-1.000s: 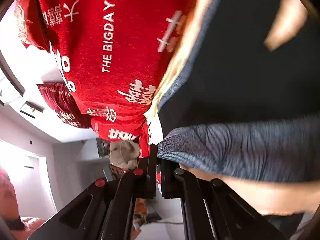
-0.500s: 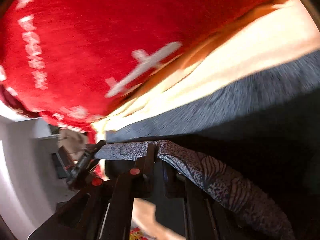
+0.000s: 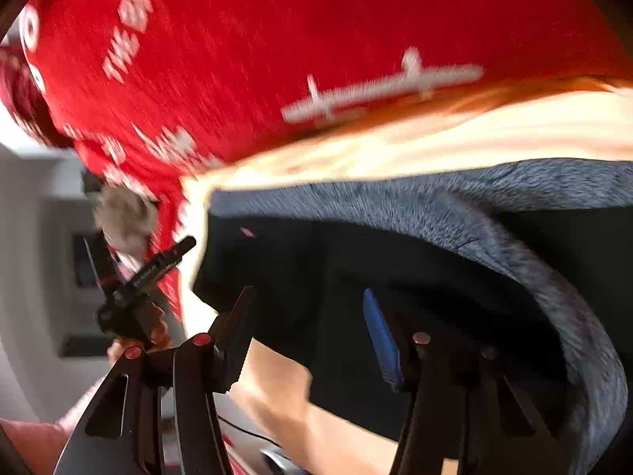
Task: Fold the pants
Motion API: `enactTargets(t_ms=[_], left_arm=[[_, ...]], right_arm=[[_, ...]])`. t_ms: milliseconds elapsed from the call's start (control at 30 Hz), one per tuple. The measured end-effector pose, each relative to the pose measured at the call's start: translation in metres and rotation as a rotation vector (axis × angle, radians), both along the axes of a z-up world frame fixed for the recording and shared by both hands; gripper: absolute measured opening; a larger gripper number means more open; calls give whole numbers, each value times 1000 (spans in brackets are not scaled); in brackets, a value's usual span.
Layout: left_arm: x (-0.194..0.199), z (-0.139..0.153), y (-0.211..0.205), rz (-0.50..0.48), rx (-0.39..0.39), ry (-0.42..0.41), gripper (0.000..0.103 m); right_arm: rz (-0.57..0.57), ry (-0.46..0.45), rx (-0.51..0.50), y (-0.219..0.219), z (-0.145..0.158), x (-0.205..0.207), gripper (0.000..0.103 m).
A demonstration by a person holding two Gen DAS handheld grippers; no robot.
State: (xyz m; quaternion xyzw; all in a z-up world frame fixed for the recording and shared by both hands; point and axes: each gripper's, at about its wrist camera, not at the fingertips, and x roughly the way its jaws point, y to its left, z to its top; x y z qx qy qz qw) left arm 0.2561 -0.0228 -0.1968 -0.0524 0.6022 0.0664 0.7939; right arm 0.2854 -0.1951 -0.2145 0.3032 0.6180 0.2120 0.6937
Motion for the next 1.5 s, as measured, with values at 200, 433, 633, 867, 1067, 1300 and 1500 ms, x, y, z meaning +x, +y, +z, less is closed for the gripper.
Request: enactTargets(t_ms=[200,433,633,867,1067,1300,1500], left_arm=[[0,-20,-24,6,107,18,92],[-22,19,-26,-21,54,55,92],[-64,31,-52,-77,-58,145,92],[-97,42,-114,-274,-82,163,92],[-109,54,-145,-470,-57,121,92],[-145,64,-199,-635,-110,143,92],[-176,61,-248,-754,-188,180,92]], right_arm=[[-32,86,-5,-17,-48,14,59],[-173,52,150,-65,-15,1,66],[-172,30,106,-86,16,-47,70],[-309,36,40,-128,40,-116,70],[-491,62,-2,-165,35,-193,70],[-694,104,-5,-183,17,-295,70],[-814,159,-51,-191,-3,-361,70]])
